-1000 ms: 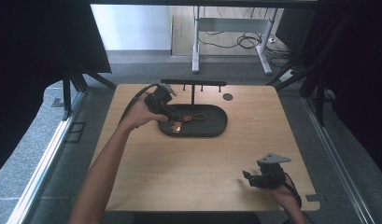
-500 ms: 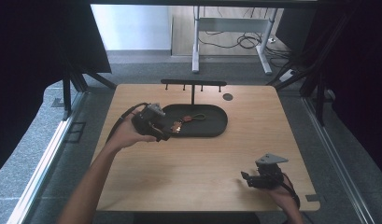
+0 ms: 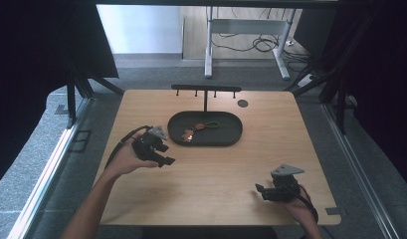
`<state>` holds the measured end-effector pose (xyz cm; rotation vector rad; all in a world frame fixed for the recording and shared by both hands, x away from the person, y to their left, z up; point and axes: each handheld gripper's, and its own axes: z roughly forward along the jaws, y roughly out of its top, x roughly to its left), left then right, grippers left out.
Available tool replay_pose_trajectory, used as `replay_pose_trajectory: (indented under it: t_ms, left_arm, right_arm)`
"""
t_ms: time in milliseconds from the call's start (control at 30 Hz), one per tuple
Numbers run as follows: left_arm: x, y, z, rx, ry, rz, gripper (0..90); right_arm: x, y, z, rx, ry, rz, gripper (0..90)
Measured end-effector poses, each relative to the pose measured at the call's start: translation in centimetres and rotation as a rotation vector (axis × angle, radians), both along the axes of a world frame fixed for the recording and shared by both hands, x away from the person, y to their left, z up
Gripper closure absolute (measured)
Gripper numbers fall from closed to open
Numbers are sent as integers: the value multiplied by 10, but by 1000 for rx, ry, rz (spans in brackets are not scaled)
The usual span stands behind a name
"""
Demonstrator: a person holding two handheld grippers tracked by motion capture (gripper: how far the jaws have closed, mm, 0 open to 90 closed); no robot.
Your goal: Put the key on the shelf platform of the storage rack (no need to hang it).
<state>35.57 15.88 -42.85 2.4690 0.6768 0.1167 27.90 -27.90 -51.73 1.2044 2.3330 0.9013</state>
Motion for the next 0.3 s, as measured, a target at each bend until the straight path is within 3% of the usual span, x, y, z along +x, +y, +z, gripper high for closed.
replay_pose_trajectory:
  t_ms: [300]
  left_arm:
    - [-6, -1, -3, -6, 17, -8, 351]
  right_arm:
    - [0, 1, 0, 10, 3, 0, 250]
